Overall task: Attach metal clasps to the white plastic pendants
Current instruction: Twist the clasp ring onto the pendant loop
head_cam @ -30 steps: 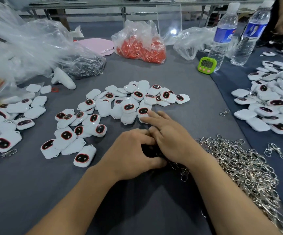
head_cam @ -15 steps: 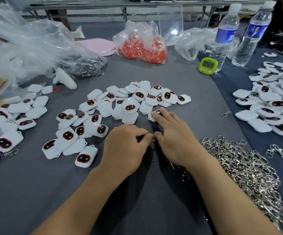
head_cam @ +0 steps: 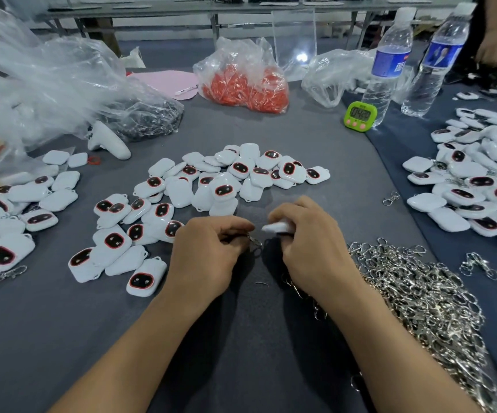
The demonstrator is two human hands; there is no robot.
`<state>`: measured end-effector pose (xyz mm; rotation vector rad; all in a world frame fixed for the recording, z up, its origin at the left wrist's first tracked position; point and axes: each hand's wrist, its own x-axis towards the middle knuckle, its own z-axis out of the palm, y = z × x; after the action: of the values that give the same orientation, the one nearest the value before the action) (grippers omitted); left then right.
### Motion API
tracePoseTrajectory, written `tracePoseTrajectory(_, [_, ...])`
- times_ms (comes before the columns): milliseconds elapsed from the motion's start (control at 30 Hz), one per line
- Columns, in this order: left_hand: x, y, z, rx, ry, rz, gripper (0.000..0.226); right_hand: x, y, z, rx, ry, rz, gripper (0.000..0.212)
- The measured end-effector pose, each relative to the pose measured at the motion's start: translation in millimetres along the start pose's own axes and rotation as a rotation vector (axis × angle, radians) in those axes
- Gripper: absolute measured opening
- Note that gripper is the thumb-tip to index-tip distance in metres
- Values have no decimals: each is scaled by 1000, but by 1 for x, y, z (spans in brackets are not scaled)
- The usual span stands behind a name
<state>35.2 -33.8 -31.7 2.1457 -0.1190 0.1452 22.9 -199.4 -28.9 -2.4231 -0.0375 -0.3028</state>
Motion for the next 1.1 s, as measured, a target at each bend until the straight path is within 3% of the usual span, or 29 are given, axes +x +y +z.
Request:
tracePoseTrajectory(200, [0, -1, 2, -56, 54, 3, 32, -8, -5, -1, 361, 86, 150, 20])
tracePoseTrajectory(500, [-6, 12, -3, -182, 39, 79, 49, -12, -13, 4, 395, 15, 156, 24])
tracePoseTrajectory(733, [-6, 12, -4, -271, 36, 85, 44, -9, -11, 5, 534, -13, 193, 13])
tracePoseTrajectory(900, [-6, 11, 0, -184, 62, 86, 46, -7, -9, 3, 713, -43, 313, 11])
tracePoseTrajectory(1100, [-8, 9, -1, -85, 108, 124, 29, -6, -9, -5, 800, -102, 368, 18])
